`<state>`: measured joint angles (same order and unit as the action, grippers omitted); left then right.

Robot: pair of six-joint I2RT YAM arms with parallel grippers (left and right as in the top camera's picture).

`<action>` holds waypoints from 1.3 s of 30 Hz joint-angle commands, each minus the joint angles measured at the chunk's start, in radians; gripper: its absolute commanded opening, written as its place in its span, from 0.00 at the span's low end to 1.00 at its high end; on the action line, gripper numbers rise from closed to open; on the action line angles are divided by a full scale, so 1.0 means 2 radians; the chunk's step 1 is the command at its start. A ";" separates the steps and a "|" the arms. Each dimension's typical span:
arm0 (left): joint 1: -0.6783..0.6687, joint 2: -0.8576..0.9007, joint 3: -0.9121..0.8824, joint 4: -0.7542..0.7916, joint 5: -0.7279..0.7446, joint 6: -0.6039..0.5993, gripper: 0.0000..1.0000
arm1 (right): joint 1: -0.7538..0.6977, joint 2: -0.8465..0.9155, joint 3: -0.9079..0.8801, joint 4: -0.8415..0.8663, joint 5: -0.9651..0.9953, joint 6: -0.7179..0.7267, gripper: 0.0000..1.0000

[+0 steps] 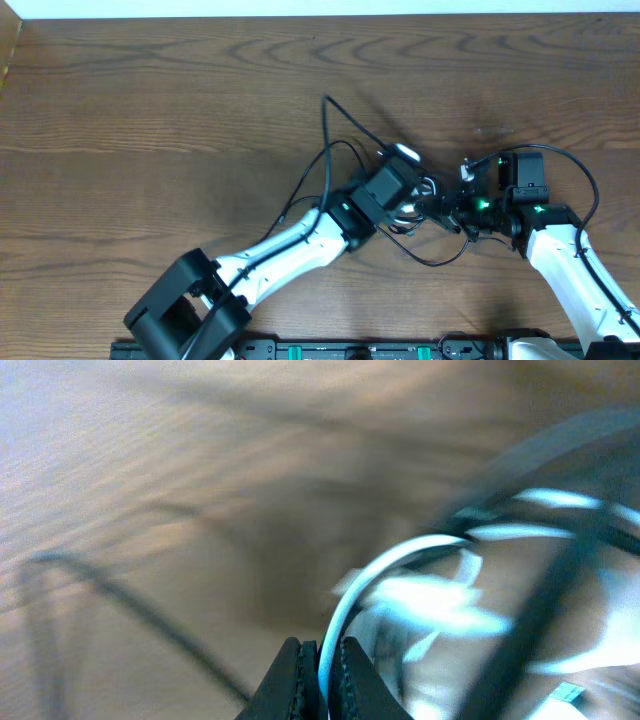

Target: Untangle cables

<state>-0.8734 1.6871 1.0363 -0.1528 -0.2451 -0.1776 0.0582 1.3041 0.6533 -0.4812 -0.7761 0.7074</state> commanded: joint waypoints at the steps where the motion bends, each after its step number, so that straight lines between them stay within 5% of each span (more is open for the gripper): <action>1: 0.038 -0.005 0.004 0.003 -0.086 -0.048 0.08 | 0.000 -0.005 0.000 -0.024 0.064 -0.051 0.01; 9: 0.114 -0.038 0.004 0.003 -0.084 -0.090 0.08 | 0.000 -0.005 0.000 -0.091 0.288 -0.034 0.01; 23: 0.235 -0.116 0.004 -0.009 -0.057 -0.155 0.08 | 0.000 -0.005 0.000 -0.092 0.381 -0.032 0.02; 29: 0.245 -0.108 0.004 -0.011 0.176 -0.149 0.08 | 0.001 -0.005 0.000 -0.029 0.164 -0.080 0.01; 35: 0.242 -0.094 0.004 -0.013 0.309 -0.130 0.08 | 0.001 -0.005 0.000 0.104 -0.147 -0.209 0.09; 39: 0.241 -0.093 0.004 -0.013 0.389 -0.107 0.08 | 0.001 -0.005 0.000 0.159 -0.220 -0.225 0.16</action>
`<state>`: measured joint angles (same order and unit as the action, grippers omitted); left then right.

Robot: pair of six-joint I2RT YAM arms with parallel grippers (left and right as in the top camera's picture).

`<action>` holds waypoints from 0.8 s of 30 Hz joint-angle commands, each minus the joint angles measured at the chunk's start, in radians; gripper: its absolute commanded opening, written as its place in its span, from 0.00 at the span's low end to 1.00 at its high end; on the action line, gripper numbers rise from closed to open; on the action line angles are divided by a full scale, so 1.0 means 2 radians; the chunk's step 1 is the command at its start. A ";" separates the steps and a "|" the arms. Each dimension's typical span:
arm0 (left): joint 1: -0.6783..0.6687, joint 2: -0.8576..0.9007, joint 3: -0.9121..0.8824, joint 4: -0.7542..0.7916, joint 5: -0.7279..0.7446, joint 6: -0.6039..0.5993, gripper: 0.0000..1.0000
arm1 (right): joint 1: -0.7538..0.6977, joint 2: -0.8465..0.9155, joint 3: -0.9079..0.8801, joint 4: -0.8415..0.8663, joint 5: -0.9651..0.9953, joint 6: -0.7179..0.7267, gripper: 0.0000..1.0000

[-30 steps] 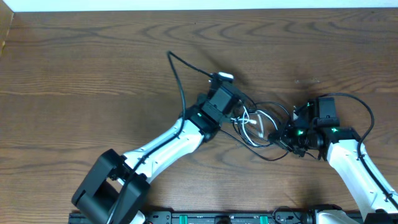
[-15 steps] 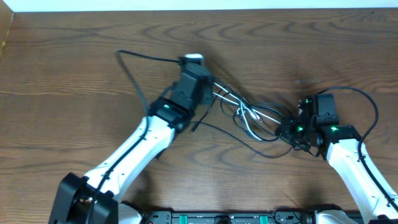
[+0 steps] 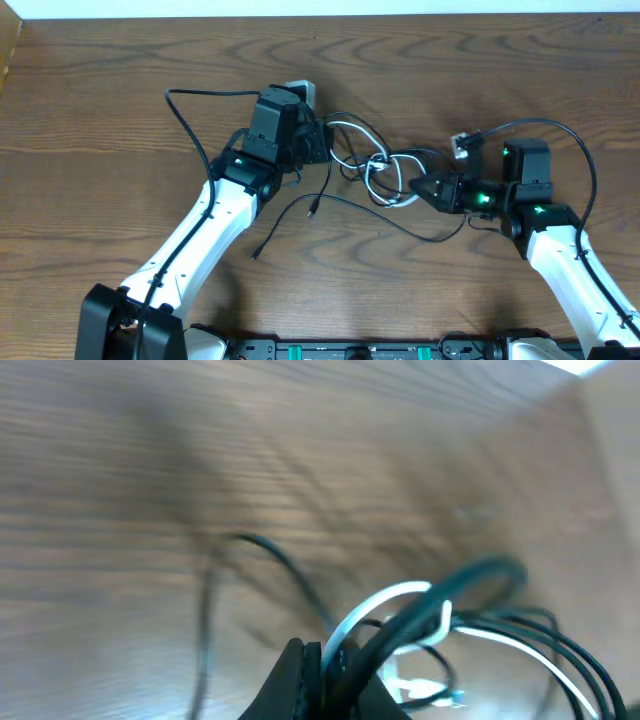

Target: Untangle cables

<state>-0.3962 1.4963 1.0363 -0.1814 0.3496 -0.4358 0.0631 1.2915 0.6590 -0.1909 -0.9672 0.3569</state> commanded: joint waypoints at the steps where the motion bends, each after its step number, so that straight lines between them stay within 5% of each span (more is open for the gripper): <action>1: 0.003 0.002 0.004 0.002 0.106 0.024 0.08 | -0.002 0.001 -0.003 0.020 -0.126 -0.050 0.18; 8: -0.001 0.002 0.004 0.000 0.210 0.101 0.08 | -0.001 0.001 -0.003 0.022 -0.026 0.014 0.23; 11: 0.000 0.002 0.004 0.002 0.183 0.113 0.08 | -0.001 0.001 -0.003 0.038 -0.048 0.075 0.20; 14: -0.001 0.002 0.004 -0.003 0.104 0.106 0.08 | -0.001 0.001 -0.003 0.087 -0.127 0.064 0.17; 20: -0.001 0.002 0.004 -0.010 0.114 0.080 0.08 | 0.006 0.001 -0.003 0.091 -0.054 0.046 0.42; 24: -0.001 0.002 0.004 -0.011 0.115 0.081 0.08 | 0.033 0.002 -0.003 0.064 0.013 0.058 0.48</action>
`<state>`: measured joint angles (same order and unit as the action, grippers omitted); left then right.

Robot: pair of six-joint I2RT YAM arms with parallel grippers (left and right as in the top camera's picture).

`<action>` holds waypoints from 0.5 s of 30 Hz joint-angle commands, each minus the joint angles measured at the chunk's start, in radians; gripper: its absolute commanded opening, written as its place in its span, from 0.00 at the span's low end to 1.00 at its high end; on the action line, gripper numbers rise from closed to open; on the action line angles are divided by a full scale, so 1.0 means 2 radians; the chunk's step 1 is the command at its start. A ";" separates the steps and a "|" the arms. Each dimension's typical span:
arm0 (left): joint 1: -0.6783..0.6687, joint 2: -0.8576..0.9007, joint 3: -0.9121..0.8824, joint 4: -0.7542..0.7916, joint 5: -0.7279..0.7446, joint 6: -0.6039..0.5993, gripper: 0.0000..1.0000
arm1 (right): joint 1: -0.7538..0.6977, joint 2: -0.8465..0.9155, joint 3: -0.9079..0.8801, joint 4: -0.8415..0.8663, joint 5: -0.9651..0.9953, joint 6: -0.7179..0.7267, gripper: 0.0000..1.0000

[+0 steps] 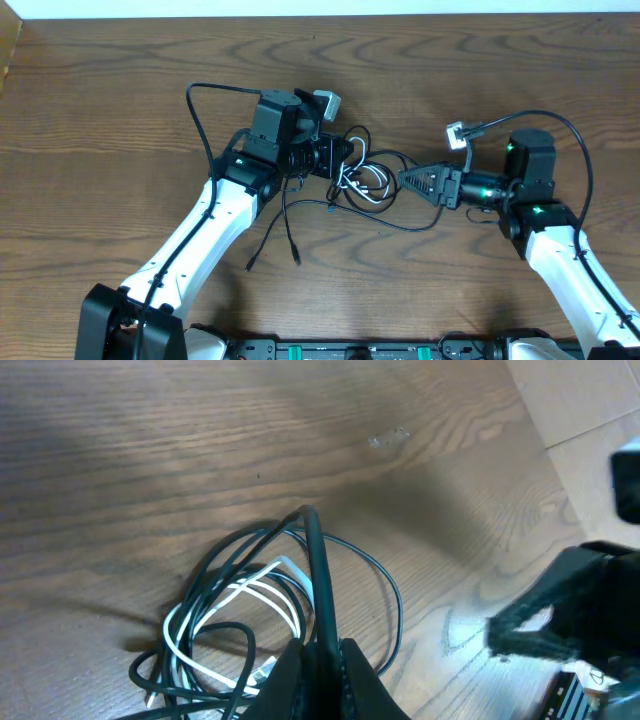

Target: Untangle cables

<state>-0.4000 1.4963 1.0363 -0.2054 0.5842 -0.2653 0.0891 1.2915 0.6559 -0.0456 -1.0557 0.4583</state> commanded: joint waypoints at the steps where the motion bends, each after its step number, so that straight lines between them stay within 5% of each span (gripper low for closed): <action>1: 0.001 0.002 0.004 0.001 -0.002 -0.005 0.08 | 0.028 0.002 -0.002 -0.014 0.072 0.010 0.49; 8: 0.001 0.002 0.004 0.001 -0.002 -0.005 0.08 | 0.111 0.002 -0.002 -0.054 0.235 0.032 0.50; 11: 0.001 0.002 0.004 0.000 0.006 -0.005 0.17 | 0.141 0.006 -0.002 -0.061 0.308 0.084 0.49; 14: 0.001 0.002 0.004 -0.008 0.009 -0.031 0.17 | 0.167 0.018 -0.002 -0.046 0.347 0.090 0.50; 15: 0.001 0.002 0.004 -0.009 0.009 -0.056 0.08 | 0.175 0.023 -0.002 -0.041 0.356 0.090 0.50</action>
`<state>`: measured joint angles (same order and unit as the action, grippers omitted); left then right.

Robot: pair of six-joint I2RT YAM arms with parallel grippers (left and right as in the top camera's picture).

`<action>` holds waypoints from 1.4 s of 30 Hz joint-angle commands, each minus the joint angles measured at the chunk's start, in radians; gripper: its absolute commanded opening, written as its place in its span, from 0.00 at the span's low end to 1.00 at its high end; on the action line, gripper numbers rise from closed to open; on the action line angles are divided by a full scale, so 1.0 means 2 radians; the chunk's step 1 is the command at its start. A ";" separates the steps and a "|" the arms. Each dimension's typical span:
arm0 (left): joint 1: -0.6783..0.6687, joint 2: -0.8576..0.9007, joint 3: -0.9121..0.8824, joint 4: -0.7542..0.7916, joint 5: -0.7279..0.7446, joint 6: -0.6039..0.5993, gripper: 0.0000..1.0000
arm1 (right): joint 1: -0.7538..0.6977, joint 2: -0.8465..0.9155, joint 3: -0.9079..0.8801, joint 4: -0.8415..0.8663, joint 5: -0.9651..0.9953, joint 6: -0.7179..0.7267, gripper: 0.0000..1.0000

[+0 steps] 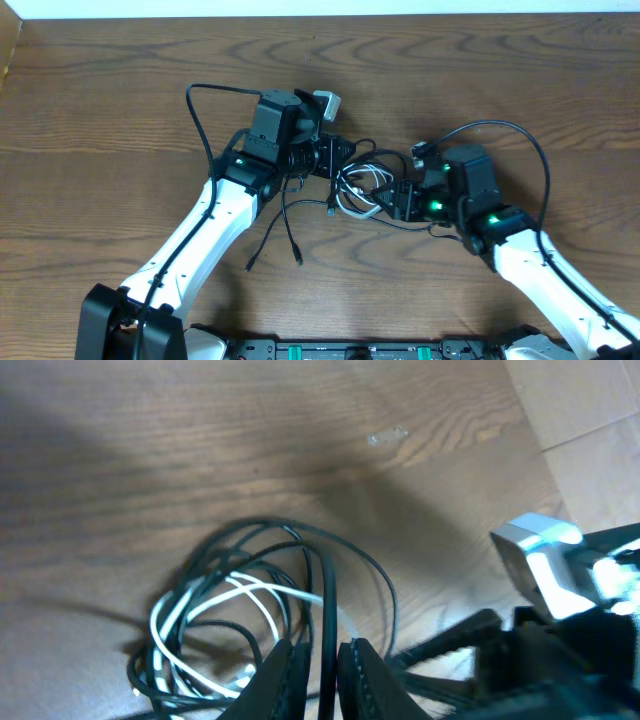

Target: Untangle cables

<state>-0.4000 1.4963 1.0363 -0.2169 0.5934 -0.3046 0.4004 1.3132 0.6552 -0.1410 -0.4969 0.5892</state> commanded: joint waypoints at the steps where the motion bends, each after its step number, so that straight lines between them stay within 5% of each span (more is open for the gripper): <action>1: 0.001 0.002 0.004 -0.006 0.004 -0.076 0.08 | 0.025 0.018 -0.001 0.011 0.081 0.025 0.49; 5: 0.004 0.002 0.004 0.005 0.004 -0.206 0.08 | 0.030 0.041 -0.001 0.014 0.090 0.066 0.47; 14: 0.004 0.002 0.004 -0.017 -0.124 -0.207 0.14 | 0.030 0.068 -0.001 0.013 0.073 0.078 0.50; 18: 0.004 0.002 0.004 -0.052 -0.170 -0.205 0.17 | 0.025 0.068 -0.001 -0.044 0.094 0.072 0.33; 28: 0.004 0.010 0.004 -0.054 -0.172 -0.200 0.25 | -0.065 0.060 0.000 -0.189 0.174 0.079 0.33; 38: 0.003 0.083 0.004 0.001 -0.172 -0.208 0.27 | -0.121 0.007 0.003 -0.122 0.088 -0.003 0.41; 42: 0.003 0.122 0.004 0.002 -0.171 -0.208 0.08 | -0.116 0.003 0.003 -0.045 0.058 -0.005 0.48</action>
<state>-0.3946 1.6958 1.0363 -0.2058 0.2588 -0.7162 0.1638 1.3319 0.6540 -0.2779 -0.3099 0.6178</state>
